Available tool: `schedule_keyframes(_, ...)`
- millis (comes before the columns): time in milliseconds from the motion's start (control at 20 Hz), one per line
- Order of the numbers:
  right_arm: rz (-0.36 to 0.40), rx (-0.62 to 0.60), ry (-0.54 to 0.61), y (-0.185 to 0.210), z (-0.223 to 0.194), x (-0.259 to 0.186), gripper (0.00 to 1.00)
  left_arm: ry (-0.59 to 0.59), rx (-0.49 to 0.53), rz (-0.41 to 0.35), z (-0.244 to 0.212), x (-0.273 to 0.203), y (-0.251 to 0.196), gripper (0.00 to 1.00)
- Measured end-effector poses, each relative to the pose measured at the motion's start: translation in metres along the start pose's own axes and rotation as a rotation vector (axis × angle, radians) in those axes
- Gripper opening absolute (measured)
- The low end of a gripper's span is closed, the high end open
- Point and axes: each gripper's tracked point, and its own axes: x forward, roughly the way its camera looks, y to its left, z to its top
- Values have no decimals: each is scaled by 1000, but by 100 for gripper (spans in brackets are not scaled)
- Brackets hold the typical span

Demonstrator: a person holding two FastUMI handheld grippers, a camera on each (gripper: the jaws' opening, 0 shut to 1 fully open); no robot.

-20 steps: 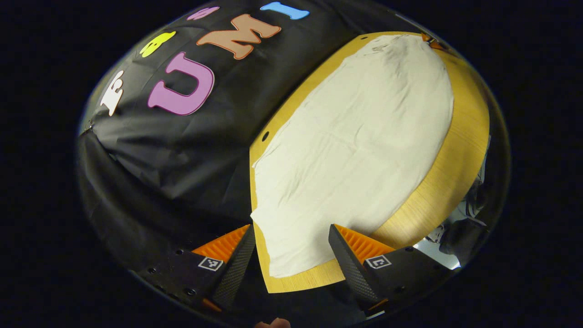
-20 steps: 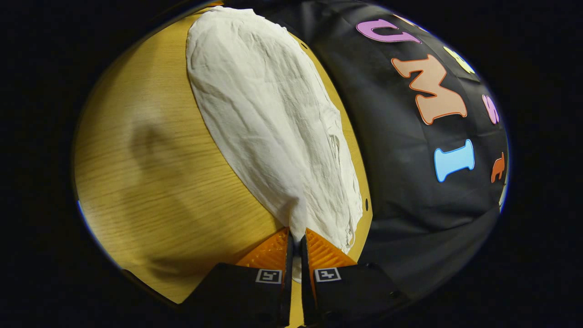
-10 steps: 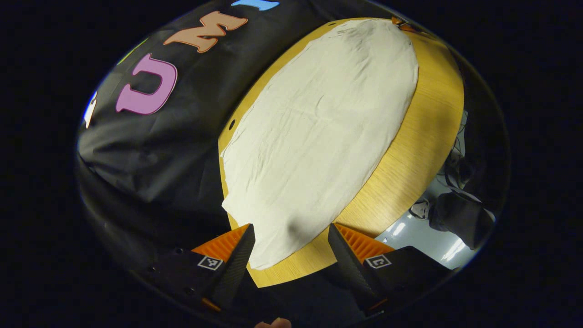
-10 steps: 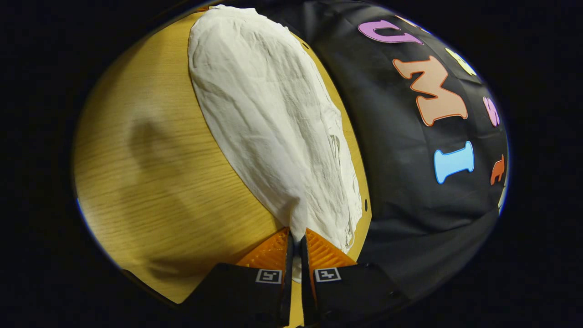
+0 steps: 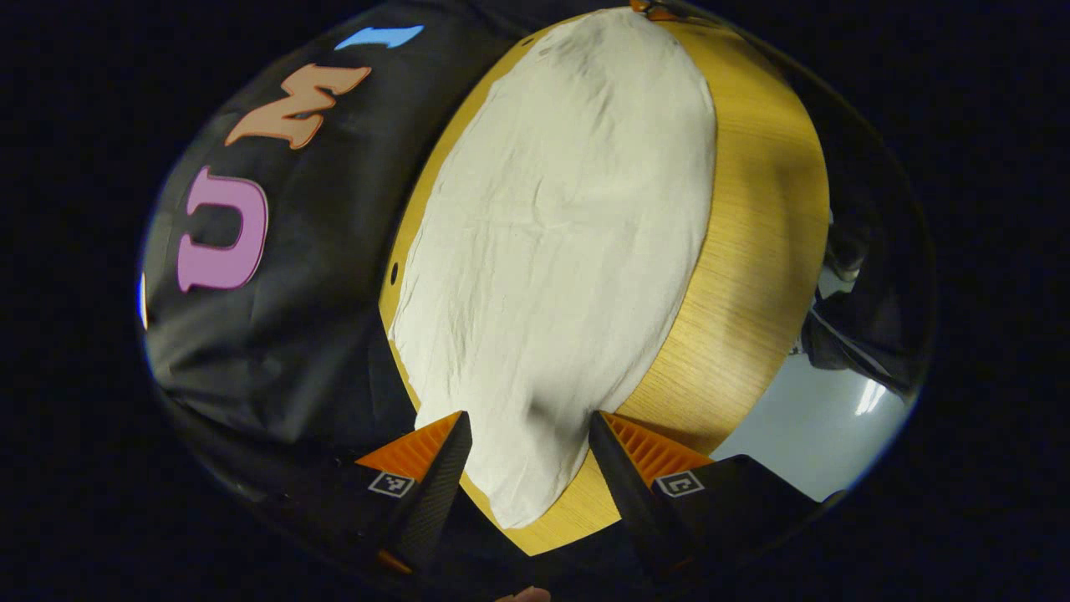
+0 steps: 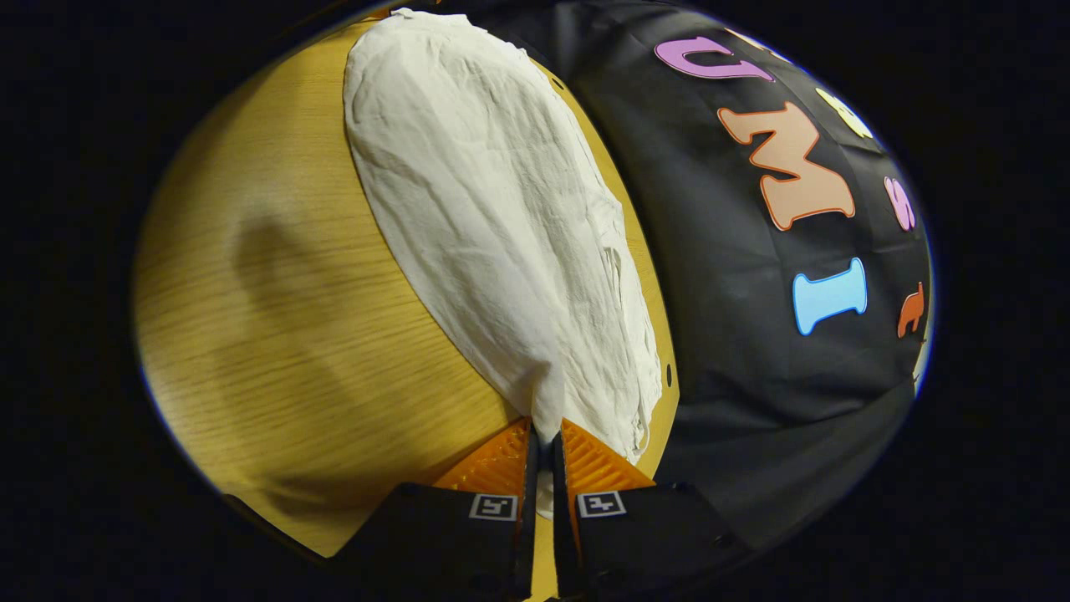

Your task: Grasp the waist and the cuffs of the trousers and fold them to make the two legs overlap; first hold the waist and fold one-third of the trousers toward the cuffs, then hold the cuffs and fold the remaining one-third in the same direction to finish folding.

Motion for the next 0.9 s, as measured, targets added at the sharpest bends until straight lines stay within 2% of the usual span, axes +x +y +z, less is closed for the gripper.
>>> schedule_keyframes(50, -3, 1, 0, 0, 0, 1, 12, -4, 24, -3, 1, 1, 1, 89)
schedule_keyframes(350, -17, 6, 2, 0, -1, 1, 12, -4, 23, -15, 3, 14, 9, 85)
schedule_keyframes(450, -17, 3, 2, 0, -1, 1, 12, -4, 32, -22, 6, 20, 9, 80)
schedule_keyframes(550, -18, -1, 2, 1, -1, 2, 12, 2, 28, -54, 5, 25, 6, 69)
schedule_keyframes(600, -17, -1, 4, 0, -1, 2, 12, 4, 23, -66, 5, 24, 4, 57)
schedule_keyframes(650, -17, -1, 4, 1, -1, 1, 12, 9, 14, -85, 5, 23, 1, 54)
schedule_keyframes(800, -15, -2, 4, 1, -1, 1, 12, 15, -13, -122, 4, 25, -3, 32)
schedule_keyframes(900, -11, -3, 3, 0, -1, 2, 12, 17, -14, -135, 5, 24, -9, 22)
